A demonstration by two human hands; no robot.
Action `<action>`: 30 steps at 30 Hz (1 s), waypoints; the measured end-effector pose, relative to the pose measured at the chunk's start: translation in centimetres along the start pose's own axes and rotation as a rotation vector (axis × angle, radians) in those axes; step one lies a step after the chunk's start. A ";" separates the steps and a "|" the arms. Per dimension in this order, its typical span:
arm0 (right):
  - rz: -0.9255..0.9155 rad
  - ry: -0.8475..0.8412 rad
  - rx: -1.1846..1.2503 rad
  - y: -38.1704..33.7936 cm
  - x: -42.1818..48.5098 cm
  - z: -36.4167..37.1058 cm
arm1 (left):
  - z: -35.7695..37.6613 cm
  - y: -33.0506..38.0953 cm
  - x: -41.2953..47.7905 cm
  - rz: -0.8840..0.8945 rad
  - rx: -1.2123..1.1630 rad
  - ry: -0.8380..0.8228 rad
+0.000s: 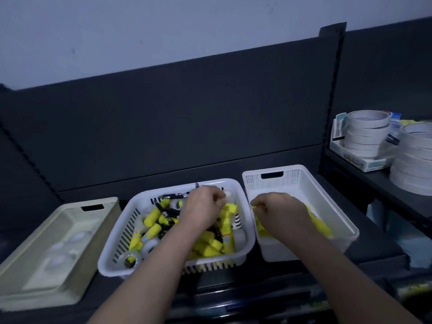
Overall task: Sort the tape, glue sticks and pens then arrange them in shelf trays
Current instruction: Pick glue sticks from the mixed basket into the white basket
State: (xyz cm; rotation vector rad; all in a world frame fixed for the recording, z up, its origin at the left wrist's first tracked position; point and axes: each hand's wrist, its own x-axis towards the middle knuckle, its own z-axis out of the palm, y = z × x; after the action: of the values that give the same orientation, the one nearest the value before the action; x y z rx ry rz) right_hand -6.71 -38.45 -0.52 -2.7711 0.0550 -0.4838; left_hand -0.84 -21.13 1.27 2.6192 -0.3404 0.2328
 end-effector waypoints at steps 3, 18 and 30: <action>-0.069 -0.025 0.061 -3.5 0.0 1.2 | -2.7 -4.7 -0.9 -0.110 0.036 0.001; -0.145 -0.354 -0.044 -9.6 0.8 6.8 | -4.4 -12.2 -3.6 -0.080 -0.112 -0.096; 0.066 -0.039 -0.072 -7.1 -0.9 3.6 | -2.0 -8.4 -2.4 0.260 0.135 -0.557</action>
State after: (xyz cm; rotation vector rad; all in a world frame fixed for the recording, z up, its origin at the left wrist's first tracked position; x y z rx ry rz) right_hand -6.44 -30.48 -1.72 -2.8377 0.1570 -0.4181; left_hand -0.99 -12.55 -1.24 2.7282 -0.8813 -0.4156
